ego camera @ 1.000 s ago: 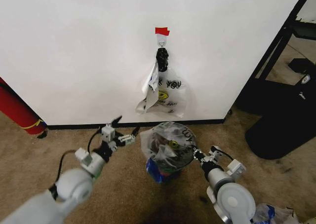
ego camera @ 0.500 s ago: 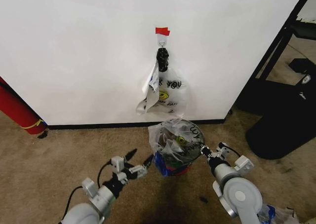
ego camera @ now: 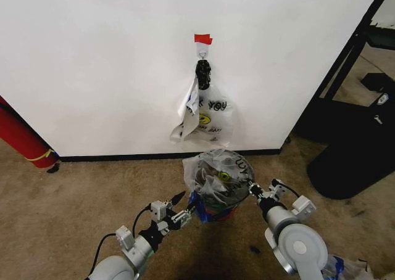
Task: Pick up the garbage bag from the wall and place it over the trash bin.
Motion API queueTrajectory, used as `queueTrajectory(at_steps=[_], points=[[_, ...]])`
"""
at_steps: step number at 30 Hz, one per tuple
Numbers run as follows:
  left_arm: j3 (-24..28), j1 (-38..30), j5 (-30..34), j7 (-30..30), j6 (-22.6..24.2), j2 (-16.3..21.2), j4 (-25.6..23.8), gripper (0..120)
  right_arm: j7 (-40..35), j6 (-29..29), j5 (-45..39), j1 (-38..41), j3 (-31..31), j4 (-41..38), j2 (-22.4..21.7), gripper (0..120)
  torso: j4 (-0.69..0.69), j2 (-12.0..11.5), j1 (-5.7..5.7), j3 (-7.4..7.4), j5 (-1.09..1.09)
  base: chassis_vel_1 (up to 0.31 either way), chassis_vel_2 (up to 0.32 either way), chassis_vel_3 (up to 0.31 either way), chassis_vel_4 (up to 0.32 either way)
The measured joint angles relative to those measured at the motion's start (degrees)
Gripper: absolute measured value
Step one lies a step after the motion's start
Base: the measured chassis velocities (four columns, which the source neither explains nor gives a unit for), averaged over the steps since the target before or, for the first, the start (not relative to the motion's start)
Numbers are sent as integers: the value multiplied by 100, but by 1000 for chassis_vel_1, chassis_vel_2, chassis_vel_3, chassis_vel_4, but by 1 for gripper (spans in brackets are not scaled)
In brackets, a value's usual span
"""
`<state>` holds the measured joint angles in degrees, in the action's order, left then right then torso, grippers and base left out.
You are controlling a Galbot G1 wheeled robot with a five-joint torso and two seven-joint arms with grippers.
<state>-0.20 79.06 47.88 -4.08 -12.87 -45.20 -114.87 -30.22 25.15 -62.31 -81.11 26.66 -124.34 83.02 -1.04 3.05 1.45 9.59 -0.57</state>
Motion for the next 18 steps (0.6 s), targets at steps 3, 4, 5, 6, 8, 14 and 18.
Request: queueTrajectory(at_steps=[3,4,5,6,8,14,18], points=[[28,8,-54,-4,-9,-22,0,30,-28,7,-6,66,-26,6,4,1,1,0,0,0,0,0,0,0,0],[41,20,-76,14,-9,-54,-5,27,-41,11,-8,88,-46,5,8,1,0,0,0,0,-1,0,0,0,0],[41,20,-76,14,-9,-54,-5,27,-41,11,-8,88,-46,5,8,1,0,0,0,0,-1,0,0,0,0],[53,36,-79,30,-9,-80,-22,23,-57,16,-13,112,-64,-7,9,1,0,0,0,0,-1,0,0,0,0],[67,53,-89,41,-8,-112,-29,16,-81,21,-30,147,-76,-13,7,1,1,0,0,0,0,0,0,0,0],[66,0,-20,108,-44,-147,12,0,-86,23,-38,150,-74,12,14,1,0,0,0,0,-1,0,0,0,0],[62,-28,43,140,-43,-163,141,0,-85,28,-70,151,-68,17,48,1,0,0,0,0,0,0,0,0,0]])
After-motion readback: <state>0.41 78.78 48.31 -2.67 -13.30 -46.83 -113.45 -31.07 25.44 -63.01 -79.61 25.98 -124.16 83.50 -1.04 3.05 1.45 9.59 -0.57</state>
